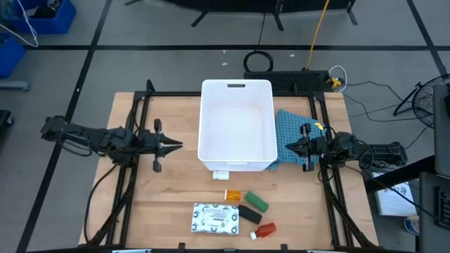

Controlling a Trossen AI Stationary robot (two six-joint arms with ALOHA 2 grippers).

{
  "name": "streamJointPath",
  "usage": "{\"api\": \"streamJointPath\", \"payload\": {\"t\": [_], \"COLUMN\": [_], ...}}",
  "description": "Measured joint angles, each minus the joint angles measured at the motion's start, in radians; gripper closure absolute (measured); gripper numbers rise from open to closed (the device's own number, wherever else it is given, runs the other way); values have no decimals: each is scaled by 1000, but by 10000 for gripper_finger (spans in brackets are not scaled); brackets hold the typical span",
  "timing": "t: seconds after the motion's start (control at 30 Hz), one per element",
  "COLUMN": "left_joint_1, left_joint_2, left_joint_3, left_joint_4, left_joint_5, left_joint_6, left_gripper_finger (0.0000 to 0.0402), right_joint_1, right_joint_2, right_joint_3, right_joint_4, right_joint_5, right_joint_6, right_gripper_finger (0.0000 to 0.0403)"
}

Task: Pick & place medical supplies in basket/bin
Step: Put the white medicine box into the bin

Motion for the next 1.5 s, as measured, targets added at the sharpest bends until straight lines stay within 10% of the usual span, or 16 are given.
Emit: {"api": "streamJointPath", "payload": {"t": [0.43,0.8,1.1,1.5], "left_joint_1": [-282,-601,-626,-593], "left_joint_2": [322,676,1022,1326], "left_joint_3": [186,473,651,997], "left_joint_4": [-65,-458,-540,-722], "left_joint_5": [-319,-636,-309,-176], "left_joint_6": [32,-406,-530,-592], "left_gripper_finger": [355,355,355,354], "right_joint_1": [0,0,0,0], "right_joint_2": [0,0,0,0], "right_joint_3": [0,0,0,0], "right_joint_4": [1,0,7,6], "right_joint_5": [1,1,1,0], "right_joint_6": [-34,-36,-59,-35], "right_gripper_finger": [403,403,403,403]}}
